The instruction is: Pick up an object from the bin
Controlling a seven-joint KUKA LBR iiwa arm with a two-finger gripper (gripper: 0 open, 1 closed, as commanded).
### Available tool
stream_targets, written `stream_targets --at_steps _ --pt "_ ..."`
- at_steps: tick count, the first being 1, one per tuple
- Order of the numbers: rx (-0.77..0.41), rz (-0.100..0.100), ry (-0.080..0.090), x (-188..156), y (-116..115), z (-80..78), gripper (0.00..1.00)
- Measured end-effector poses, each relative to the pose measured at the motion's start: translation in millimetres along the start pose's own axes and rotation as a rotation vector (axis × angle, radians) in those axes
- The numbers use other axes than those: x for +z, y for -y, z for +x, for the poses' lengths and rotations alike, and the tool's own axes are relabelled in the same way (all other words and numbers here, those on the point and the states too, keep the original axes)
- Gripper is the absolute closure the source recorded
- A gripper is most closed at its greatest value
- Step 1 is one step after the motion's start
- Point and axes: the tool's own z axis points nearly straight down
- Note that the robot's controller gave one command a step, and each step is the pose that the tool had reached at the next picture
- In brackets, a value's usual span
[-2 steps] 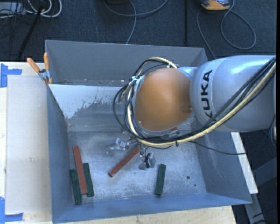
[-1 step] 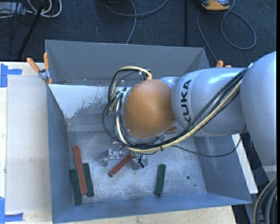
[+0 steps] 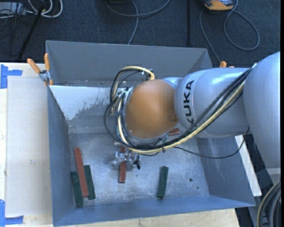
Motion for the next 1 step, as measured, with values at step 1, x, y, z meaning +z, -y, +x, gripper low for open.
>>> stream_targets --at_steps 1 --pt "0.055 0.011 0.004 -159.0 32.1 -6.8 1.00"
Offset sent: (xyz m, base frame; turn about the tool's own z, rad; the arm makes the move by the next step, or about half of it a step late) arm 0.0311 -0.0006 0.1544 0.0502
